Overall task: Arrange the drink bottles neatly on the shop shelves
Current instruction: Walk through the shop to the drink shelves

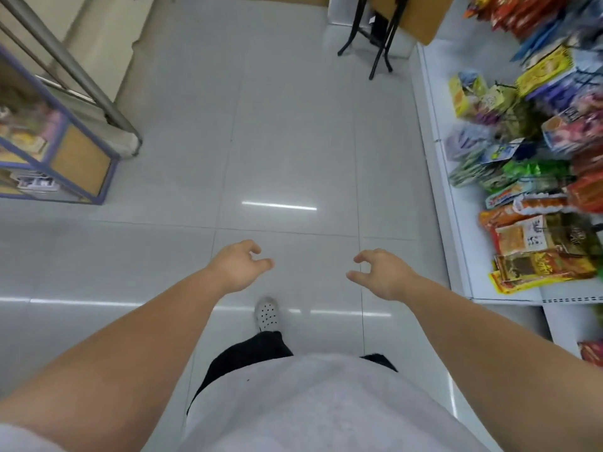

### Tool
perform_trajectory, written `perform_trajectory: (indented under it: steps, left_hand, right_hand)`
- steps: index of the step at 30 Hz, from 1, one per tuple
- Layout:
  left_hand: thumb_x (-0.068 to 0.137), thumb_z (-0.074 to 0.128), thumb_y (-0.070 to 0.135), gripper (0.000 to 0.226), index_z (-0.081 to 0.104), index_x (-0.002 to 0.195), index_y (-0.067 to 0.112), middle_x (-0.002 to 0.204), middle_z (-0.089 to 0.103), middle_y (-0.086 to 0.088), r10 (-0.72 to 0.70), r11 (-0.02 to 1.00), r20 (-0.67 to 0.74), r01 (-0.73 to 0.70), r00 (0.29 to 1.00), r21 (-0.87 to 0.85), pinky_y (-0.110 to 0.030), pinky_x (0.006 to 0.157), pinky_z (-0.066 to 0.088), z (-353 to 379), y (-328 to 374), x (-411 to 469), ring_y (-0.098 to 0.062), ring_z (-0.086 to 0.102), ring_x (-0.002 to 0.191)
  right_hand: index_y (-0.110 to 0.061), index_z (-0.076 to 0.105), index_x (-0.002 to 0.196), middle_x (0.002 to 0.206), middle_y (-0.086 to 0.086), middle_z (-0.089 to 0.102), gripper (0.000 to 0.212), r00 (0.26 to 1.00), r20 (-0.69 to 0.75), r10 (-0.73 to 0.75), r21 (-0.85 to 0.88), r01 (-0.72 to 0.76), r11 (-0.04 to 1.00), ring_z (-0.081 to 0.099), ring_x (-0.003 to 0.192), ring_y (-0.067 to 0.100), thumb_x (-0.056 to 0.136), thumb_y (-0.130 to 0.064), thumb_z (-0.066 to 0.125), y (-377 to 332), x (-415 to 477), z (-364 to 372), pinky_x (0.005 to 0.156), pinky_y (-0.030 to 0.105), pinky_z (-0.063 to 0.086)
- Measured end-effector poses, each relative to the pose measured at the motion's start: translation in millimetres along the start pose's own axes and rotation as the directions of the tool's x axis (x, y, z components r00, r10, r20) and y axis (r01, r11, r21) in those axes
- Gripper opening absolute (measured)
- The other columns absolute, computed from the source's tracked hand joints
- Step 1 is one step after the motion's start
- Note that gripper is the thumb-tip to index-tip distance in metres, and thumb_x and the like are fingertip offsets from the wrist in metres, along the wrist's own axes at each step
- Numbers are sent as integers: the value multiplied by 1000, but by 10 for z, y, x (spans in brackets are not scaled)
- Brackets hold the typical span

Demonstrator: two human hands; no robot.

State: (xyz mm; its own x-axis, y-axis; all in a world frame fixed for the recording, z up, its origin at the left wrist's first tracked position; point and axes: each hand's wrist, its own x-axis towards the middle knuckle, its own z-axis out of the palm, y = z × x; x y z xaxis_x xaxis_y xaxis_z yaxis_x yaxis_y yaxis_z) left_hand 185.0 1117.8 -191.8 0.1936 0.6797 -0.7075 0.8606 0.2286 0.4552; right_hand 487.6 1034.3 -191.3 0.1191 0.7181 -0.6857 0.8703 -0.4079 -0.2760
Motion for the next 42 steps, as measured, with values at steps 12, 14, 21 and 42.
perform_trajectory:
  steps: [12,14,21,42]
  left_hand:
    - [89,67,56,56,56,134,25,135,60,-5,26,999,-26,-27,999,-36,-36,99,49,-2098,1199,2111,-25,62,112]
    - [89,67,55,55,56,134,25,135,60,-4,19,999,-48,-21,999,-37,-35,98,49,-2375,1467,2516,-24,62,113]
    - [88,69,55,51,59,130,26,134,60,-3,-29,997,-103,22,994,-69,-34,95,49,-3241,2516,3712,-23,62,110]
    - [90,64,57,59,54,138,25,135,59,-3,96,981,-25,-91,995,169,-34,98,47,-6846,4421,7685,-24,58,119]
  right_hand:
    - [-25,53,142,149,3,48,59,998,-63,-12,109,19,994,51,132,23,93,-59,60,-1001,2155,-2101,108,37,43]
    - [-24,52,142,149,4,48,59,998,-65,-22,128,30,991,52,130,24,94,-58,60,-1070,2623,-2493,105,35,44]
    - [-25,52,142,145,5,51,61,999,13,-35,138,33,990,54,129,24,93,-60,60,-1083,4059,-3882,105,37,45]
    - [-22,53,141,143,7,56,59,993,-33,117,132,-111,985,57,125,25,94,-57,60,-2707,7753,-7360,103,35,46]
